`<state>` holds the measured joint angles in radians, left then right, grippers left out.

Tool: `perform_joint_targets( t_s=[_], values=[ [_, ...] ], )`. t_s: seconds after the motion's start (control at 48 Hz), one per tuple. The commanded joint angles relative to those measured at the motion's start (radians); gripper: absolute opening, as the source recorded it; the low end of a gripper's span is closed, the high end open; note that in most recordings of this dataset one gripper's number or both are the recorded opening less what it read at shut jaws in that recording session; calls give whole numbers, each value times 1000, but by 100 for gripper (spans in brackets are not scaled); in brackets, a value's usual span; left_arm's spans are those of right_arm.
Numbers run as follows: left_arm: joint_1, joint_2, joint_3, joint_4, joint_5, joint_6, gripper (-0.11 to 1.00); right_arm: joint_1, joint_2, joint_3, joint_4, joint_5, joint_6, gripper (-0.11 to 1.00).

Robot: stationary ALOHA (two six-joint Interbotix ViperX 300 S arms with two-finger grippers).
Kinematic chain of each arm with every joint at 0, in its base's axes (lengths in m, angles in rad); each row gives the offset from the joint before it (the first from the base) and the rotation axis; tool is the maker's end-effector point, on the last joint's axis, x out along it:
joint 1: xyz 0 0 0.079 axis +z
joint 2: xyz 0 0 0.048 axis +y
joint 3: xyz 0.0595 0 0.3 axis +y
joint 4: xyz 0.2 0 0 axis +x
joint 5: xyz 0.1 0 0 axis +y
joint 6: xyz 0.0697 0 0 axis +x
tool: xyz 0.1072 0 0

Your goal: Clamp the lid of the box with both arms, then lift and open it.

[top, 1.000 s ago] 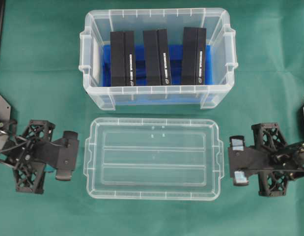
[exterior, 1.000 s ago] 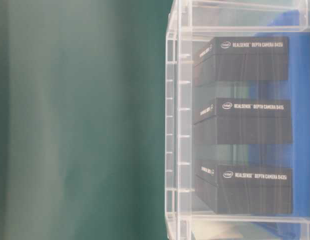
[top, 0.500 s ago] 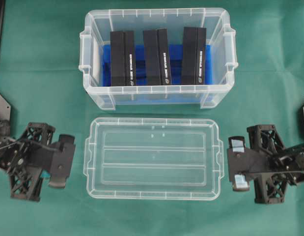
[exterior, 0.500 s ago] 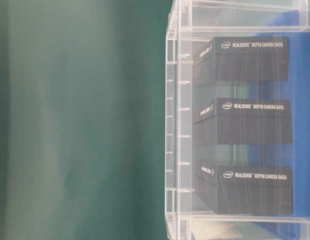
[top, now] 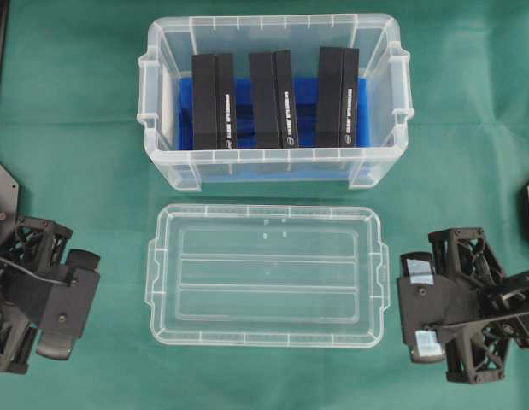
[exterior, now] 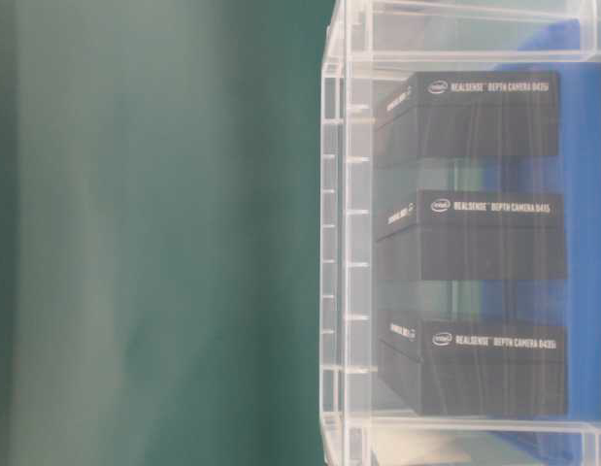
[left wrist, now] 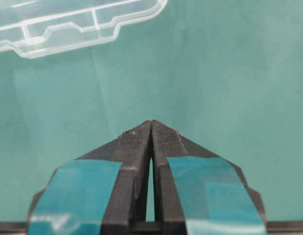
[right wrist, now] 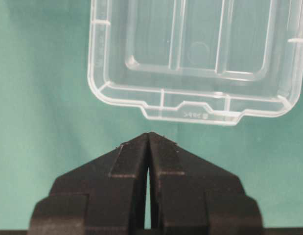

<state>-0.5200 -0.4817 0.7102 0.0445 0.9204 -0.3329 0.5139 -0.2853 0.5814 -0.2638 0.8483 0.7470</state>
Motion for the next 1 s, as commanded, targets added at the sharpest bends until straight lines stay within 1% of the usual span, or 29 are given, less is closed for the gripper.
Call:
perform_joint_targets(
  t_s=[0.0,0.083,0.167,0.292,0.5,0.583,0.687,0.812,0.833,0.896,0.979],
  values=[
    [-3,-18,-43,11,-6,12,0,3,-15,-48,-3,-2,2,-2],
    [0,-28,-69,23,-11,40,0,3,-17,-74,-15,0,-2,-2],
    [15,-40,-98,35,-12,77,0,0,-20,-104,-48,5,-2,-2],
    [67,-64,-143,44,-18,160,0,-25,-41,-156,-106,6,-3,-2],
    [166,-87,-221,44,-74,333,0,-81,-94,-212,-181,3,-5,-2],
    [215,-97,-245,43,-112,385,0,-115,-123,-224,-221,-6,-9,-2],
    [278,-112,-261,43,-169,440,0,-163,-155,-225,-284,-25,-23,-2],
    [364,-133,-261,40,-245,489,0,-238,-193,-212,-354,-54,-57,-2],
    [377,-135,-259,40,-256,495,0,-262,-199,-206,-364,-58,-66,-2],
    [419,-143,-255,38,-285,512,0,-316,-213,-193,-377,-66,-83,-2],
    [477,-146,-250,37,-308,534,0,-387,-227,-172,-380,-84,-109,-2]
  ],
)
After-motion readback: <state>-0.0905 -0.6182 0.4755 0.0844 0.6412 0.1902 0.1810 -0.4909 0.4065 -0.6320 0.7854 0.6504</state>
